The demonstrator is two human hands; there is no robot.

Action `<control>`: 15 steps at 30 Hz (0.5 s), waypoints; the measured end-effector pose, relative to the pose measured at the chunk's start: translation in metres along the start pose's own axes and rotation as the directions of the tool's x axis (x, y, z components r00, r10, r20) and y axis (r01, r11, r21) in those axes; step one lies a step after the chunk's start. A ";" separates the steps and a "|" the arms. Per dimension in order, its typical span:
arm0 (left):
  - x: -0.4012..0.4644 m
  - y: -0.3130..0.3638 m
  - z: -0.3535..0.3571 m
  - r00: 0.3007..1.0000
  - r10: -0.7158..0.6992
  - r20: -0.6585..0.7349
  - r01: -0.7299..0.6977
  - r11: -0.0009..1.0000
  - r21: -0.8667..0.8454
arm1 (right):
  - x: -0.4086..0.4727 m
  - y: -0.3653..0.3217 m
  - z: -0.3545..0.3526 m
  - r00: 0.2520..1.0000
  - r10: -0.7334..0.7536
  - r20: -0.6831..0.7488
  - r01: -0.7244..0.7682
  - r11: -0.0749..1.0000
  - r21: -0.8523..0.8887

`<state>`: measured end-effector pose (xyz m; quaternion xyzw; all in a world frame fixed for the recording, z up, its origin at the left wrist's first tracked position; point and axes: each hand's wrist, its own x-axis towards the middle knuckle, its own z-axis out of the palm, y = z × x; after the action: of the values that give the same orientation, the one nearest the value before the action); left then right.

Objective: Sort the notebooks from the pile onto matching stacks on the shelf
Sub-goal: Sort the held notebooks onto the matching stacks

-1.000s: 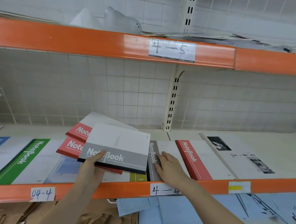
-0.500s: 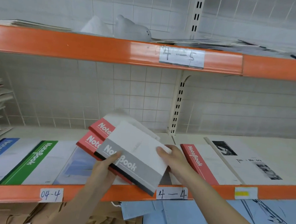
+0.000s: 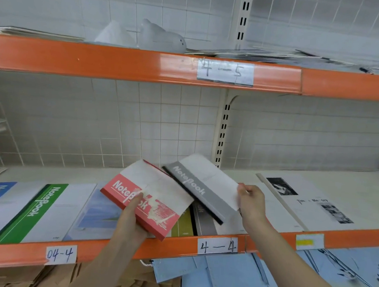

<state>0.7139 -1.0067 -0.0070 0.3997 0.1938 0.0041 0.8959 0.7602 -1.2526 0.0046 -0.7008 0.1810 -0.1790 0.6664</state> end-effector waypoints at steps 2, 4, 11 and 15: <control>0.001 0.000 -0.001 1.000 -0.003 -0.011 0.004 1.000 0.014 | 0.003 0.003 -0.004 0.999 0.047 -0.024 -0.046 0.999 0.025; 0.001 0.000 0.001 1.000 -0.006 -0.022 0.007 1.000 0.030 | 0.005 0.005 -0.007 0.996 0.066 -0.053 -0.066 0.998 0.008; 0.008 -0.004 0.007 0.992 0.038 -0.120 -0.030 0.997 0.071 | 0.007 0.008 -0.024 0.982 -0.078 -0.171 0.045 0.981 -0.190; 0.014 -0.005 0.006 0.988 0.064 -0.144 -0.047 0.992 0.115 | 0.002 0.006 -0.041 0.956 -0.247 -0.157 0.168 0.903 -0.395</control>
<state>0.7278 -1.0124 -0.0116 0.4530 0.2481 0.0478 0.8550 0.7418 -1.2891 0.0006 -0.8089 0.2031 -0.2818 0.4743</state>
